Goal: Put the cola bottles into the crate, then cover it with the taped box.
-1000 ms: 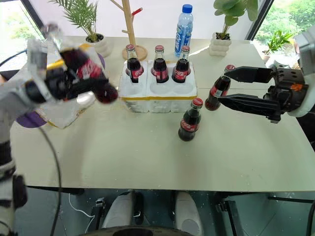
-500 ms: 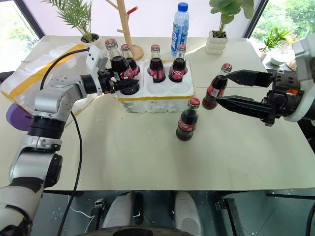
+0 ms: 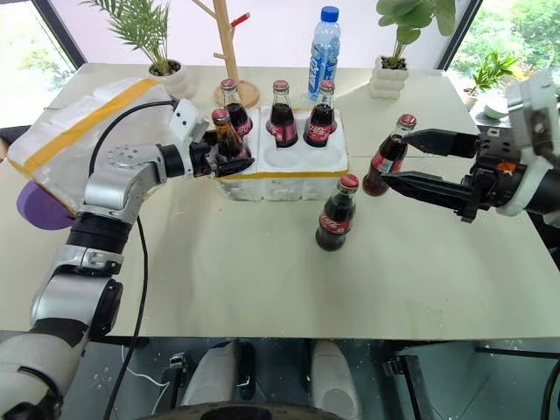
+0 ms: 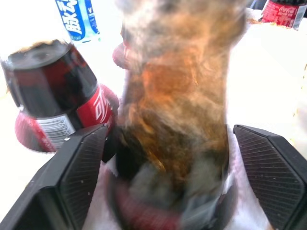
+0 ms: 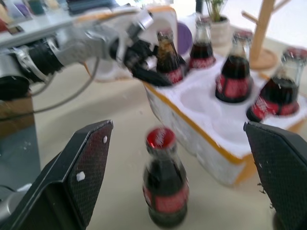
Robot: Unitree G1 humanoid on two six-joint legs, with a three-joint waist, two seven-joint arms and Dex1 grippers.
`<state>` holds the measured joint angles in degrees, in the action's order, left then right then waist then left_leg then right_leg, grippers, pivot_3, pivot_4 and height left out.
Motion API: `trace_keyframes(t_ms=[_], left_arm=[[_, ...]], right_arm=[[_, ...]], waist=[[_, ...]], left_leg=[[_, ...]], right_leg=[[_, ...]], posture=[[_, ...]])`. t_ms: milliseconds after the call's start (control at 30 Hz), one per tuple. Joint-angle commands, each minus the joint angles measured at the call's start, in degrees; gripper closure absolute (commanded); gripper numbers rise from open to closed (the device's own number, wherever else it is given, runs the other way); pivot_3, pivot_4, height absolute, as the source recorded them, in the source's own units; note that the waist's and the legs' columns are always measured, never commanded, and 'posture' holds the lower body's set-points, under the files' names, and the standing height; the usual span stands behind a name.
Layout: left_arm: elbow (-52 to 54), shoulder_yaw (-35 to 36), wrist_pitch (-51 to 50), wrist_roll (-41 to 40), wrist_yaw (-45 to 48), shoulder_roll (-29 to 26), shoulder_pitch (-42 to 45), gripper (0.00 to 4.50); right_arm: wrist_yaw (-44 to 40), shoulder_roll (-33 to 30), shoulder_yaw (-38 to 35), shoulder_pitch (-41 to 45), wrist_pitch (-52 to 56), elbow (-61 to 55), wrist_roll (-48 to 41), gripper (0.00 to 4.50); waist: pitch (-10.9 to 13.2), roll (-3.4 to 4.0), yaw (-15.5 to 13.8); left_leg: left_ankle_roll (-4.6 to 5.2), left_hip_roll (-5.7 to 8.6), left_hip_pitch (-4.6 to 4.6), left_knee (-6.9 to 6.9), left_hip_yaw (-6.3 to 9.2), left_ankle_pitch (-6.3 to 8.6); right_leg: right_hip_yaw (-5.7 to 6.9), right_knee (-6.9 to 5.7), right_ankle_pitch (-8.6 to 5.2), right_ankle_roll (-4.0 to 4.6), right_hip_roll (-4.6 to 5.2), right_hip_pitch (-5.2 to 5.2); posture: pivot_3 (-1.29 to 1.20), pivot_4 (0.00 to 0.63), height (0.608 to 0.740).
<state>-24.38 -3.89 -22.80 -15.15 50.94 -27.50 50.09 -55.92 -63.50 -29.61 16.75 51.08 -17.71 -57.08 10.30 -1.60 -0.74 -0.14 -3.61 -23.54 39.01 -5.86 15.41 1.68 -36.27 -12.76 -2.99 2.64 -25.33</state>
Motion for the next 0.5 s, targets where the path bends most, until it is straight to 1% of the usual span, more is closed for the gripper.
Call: trace_keyframes(t_ms=[33, 200, 267, 333, 367, 433, 500], left_arm=[[10.7, 8.4, -6.2, -8.4, 3.1, -5.0, 1.8, 0.03], [19.5, 15.2, -18.0, -17.9, 5.5, -12.7, 2.8, 0.03], [25.5, 17.6, -25.6, -24.7, 9.3, -17.0, -0.4, 0.03], [33.2, 17.8, -29.8, -29.0, 13.4, -21.7, -6.9, 0.03], [36.5, 17.4, -30.1, -29.6, 14.8, -23.6, -10.2, 0.03], [43.3, 16.2, -28.9, -29.5, 17.3, -27.0, -17.9, 0.03], [47.9, 15.1, -26.9, -28.3, 17.7, -28.4, -23.5, 0.03]], right_arm=[[-1.1, 0.7, -1.9, -5.2, -4.6, -1.3, 5.2, 0.0], [1.6, 3.9, -2.7, -10.4, -4.2, -3.4, 5.5, 0.0], [1.7, 5.7, -1.9, -14.0, -6.7, -6.4, 7.7, 0.0], [2.7, 7.7, -0.7, -16.7, -7.8, -9.0, 8.8, 0.0], [3.1, 8.4, 0.0, -17.6, -8.3, -10.0, 9.3, 0.0], [4.3, 10.3, 2.2, -18.9, -9.5, -11.6, 10.7, 0.0], [6.8, 12.8, 5.1, -19.0, -10.0, -11.9, 12.1, 0.0]], waist=[[0.1, -0.09, 0.1], [0.0, 0.01, 0.5], [0.0, 0.04, 0.4], [0.0, 0.06, 0.7], [0.0, 0.06, 0.7], [0.0, 0.08, 0.8], [0.0, 0.05, 0.9]], left_leg=[[0.0, -0.03, -0.03, 0.0, 0.02, 0.0], [-0.01, -0.07, 0.06, -0.01, 0.03, -0.01], [-0.02, -0.06, 0.12, -0.01, 0.02, -0.01], [-0.02, -0.07, 0.15, -0.05, 0.04, -0.01], [-0.02, -0.07, 0.22, -0.05, 0.11, 0.0], [-0.02, -0.04, 0.21, -0.06, 0.15, 0.0], [-0.04, -0.04, 0.19, -0.04, 0.14, -0.01]], right_leg=[[0.01, 0.0, 0.01, -0.01, -0.03, -0.01], [0.01, -0.13, 0.01, -0.07, -0.08, -0.03], [0.01, -0.14, 0.0, -0.08, -0.07, 0.02], [0.0, -0.12, -0.03, -0.11, -0.07, 0.05], [-0.02, -0.15, -0.07, -0.15, -0.05, 0.14], [-0.04, -0.16, -0.09, -0.17, 0.01, 0.12], [-0.04, -0.14, -0.1, -0.14, 0.01, 0.11]], posture=[[0.0, 0.15, 0.74], [0.0, 0.15, 0.74], [0.0, 0.15, 0.74], [0.0, 0.15, 0.74], [0.0, 0.15, 0.74], [0.0, 0.15, 0.74], [0.0, 0.15, 0.74]])
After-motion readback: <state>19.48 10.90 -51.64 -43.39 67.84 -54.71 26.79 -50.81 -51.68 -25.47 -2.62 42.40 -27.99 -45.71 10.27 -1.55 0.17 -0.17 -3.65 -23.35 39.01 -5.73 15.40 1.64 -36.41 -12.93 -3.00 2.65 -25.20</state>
